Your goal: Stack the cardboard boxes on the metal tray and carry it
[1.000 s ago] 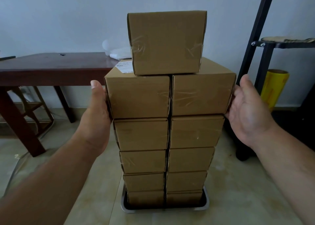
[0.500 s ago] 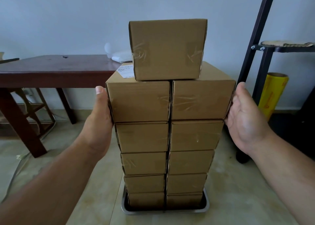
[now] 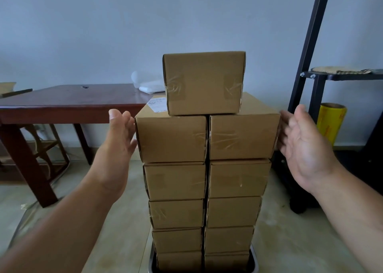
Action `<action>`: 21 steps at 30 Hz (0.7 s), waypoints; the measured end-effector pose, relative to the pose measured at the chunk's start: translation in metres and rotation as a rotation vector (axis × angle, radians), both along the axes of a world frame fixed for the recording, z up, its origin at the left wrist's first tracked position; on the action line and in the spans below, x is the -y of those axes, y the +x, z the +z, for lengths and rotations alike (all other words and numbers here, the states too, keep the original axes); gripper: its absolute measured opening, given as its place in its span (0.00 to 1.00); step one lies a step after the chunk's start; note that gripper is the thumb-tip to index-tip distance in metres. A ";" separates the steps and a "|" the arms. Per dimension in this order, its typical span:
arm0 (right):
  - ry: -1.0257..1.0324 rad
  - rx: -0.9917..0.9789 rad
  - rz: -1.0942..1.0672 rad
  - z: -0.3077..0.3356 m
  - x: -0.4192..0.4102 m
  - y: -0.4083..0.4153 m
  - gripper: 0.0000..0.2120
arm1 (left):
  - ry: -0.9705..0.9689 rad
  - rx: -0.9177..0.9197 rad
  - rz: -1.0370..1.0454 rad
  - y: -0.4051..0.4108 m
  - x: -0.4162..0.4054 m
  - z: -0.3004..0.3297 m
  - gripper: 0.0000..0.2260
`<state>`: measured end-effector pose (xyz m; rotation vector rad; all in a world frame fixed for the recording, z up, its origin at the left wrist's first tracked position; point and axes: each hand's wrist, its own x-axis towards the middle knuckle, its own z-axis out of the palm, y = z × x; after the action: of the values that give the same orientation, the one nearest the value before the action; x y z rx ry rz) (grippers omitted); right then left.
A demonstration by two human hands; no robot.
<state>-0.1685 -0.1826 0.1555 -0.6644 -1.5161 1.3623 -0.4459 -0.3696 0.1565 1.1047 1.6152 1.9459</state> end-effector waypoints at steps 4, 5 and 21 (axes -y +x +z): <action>0.288 0.174 -0.150 0.029 0.013 0.004 0.36 | 0.043 -0.255 0.130 0.024 0.013 0.030 0.24; 0.369 0.201 -0.158 0.037 0.018 0.004 0.37 | 0.066 -0.274 0.130 0.031 0.014 0.040 0.20; 0.343 0.252 0.088 0.061 0.049 -0.025 0.39 | 0.086 -0.163 -0.261 0.047 -0.012 0.069 0.20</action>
<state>-0.1936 -0.2311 0.2163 -0.5711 -1.9453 1.0723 -0.3990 -0.3581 0.2254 1.4618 1.3934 1.8077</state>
